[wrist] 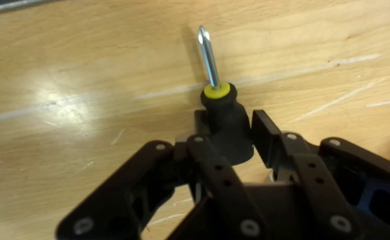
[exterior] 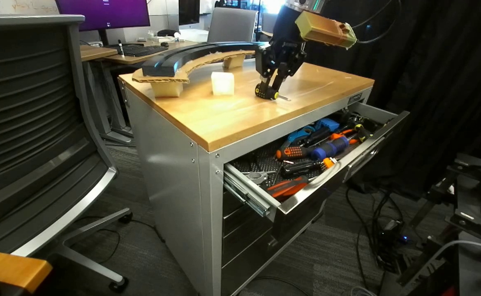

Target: Put the screwdriver inside and close the top drawer

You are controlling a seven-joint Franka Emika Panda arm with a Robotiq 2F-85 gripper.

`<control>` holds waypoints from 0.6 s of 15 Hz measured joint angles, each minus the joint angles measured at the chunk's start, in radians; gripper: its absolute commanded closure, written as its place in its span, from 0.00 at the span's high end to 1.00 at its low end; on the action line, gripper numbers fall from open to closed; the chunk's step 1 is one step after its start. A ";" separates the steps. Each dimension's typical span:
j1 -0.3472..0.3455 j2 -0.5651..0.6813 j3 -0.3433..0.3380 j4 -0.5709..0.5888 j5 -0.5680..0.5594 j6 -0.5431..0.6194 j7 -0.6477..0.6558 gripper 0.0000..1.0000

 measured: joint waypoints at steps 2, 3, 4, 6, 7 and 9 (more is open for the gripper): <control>-0.005 -0.015 0.007 -0.023 0.036 0.010 -0.014 0.19; -0.009 -0.027 0.013 -0.039 0.051 0.010 -0.029 0.19; -0.014 -0.042 0.023 -0.059 0.073 0.009 -0.048 0.20; -0.019 -0.081 0.050 -0.112 0.118 0.006 -0.088 0.20; -0.020 -0.102 0.063 -0.142 0.137 0.005 -0.105 0.19; -0.020 -0.144 0.090 -0.197 0.173 0.004 -0.128 0.19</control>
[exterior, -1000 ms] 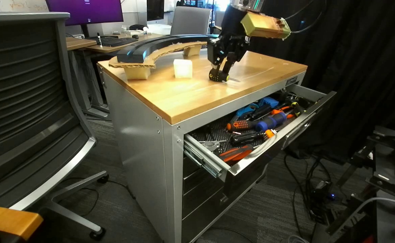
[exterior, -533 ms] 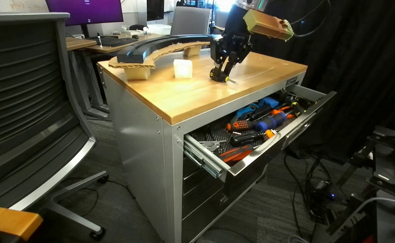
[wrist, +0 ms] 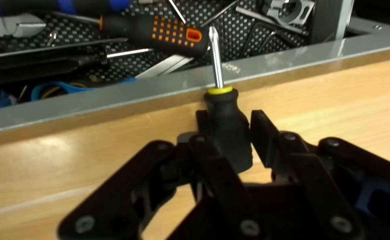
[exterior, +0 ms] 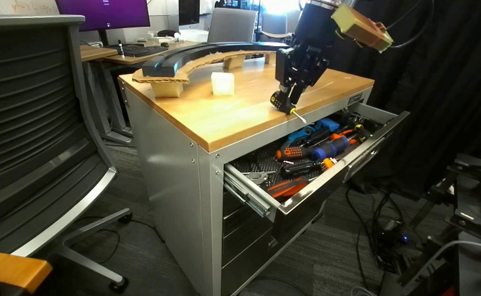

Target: Put the screwdriver inside and close the top drawer

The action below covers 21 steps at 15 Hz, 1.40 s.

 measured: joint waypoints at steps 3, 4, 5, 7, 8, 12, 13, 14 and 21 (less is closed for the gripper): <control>0.001 -0.044 0.048 -0.088 0.057 -0.019 -0.029 0.58; 0.003 -0.043 0.066 -0.118 0.071 -0.020 -0.032 0.60; 0.006 -0.040 0.083 -0.144 0.084 -0.019 -0.033 0.66; 0.012 -0.036 0.108 -0.180 0.102 -0.018 -0.034 0.81; 0.015 -0.035 0.117 -0.191 0.105 -0.018 -0.034 0.88; 0.021 -0.035 0.139 -0.208 0.105 -0.033 -0.036 1.00; 0.021 -0.037 0.143 -0.208 0.108 -0.064 -0.038 1.00; 0.021 -0.043 0.146 -0.207 0.119 -0.109 -0.042 1.00; 0.022 -0.023 0.148 -0.239 0.162 -0.270 -0.076 0.43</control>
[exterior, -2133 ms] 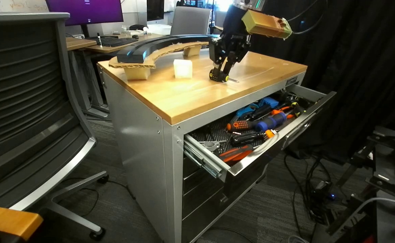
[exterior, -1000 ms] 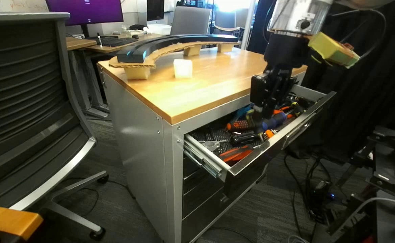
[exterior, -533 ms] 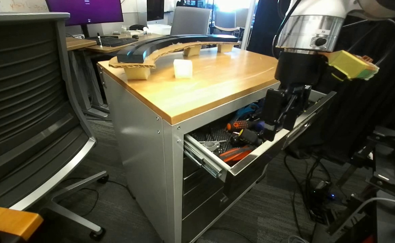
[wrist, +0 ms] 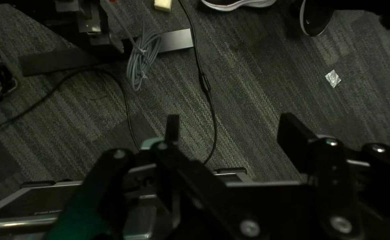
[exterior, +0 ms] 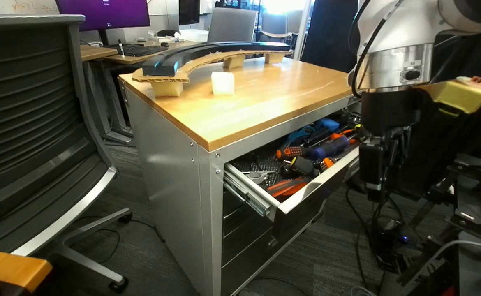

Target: Put the screwdriver inside and close the top drawer

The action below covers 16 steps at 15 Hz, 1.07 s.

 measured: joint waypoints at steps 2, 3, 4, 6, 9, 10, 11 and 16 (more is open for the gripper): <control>0.006 0.035 -0.001 -0.008 -0.040 0.076 0.000 0.27; 0.010 0.058 -0.003 -0.009 -0.063 0.124 0.001 0.21; 0.017 0.083 -0.008 -0.009 -0.088 0.179 0.003 0.14; 0.042 0.138 -0.033 -0.006 -0.167 0.301 0.018 0.05; 0.127 0.214 -0.118 0.011 -0.307 0.430 0.089 0.00; 0.169 0.237 -0.159 0.023 -0.353 0.463 0.121 0.04; 0.210 0.260 -0.200 0.040 -0.387 0.490 0.146 0.04; 0.401 0.364 -0.383 0.151 -0.454 0.563 0.223 0.06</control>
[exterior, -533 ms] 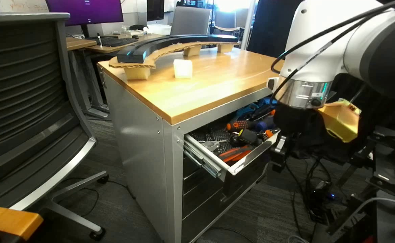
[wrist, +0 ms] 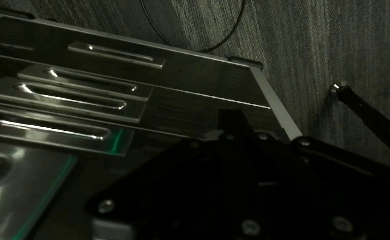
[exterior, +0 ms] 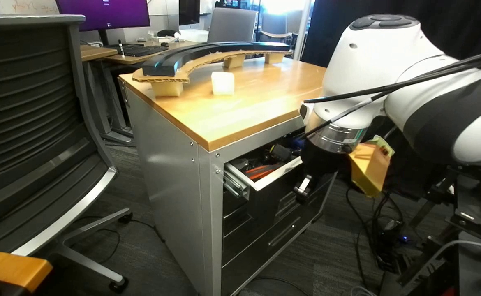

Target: Put the screwdriver inside and close the top drawer

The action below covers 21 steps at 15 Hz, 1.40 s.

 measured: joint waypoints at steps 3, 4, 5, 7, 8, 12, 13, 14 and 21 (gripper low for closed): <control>0.051 0.065 -0.051 0.078 0.003 0.007 0.011 0.05; 0.059 0.088 -0.059 0.106 0.006 0.007 0.012 0.05; 0.065 0.110 -0.064 0.134 0.011 0.007 0.012 0.05; 0.071 0.153 -0.070 0.187 0.025 0.006 0.012 0.05; 0.072 0.172 -0.070 0.212 0.034 0.004 0.012 0.06; 0.072 0.210 -0.070 0.298 0.080 -0.027 0.012 0.06; 0.071 0.216 -0.068 0.319 0.093 -0.046 0.012 0.06; 0.070 0.222 -0.064 0.341 0.106 -0.069 0.012 0.06; 0.045 0.222 -0.021 0.406 0.139 -0.215 0.027 0.40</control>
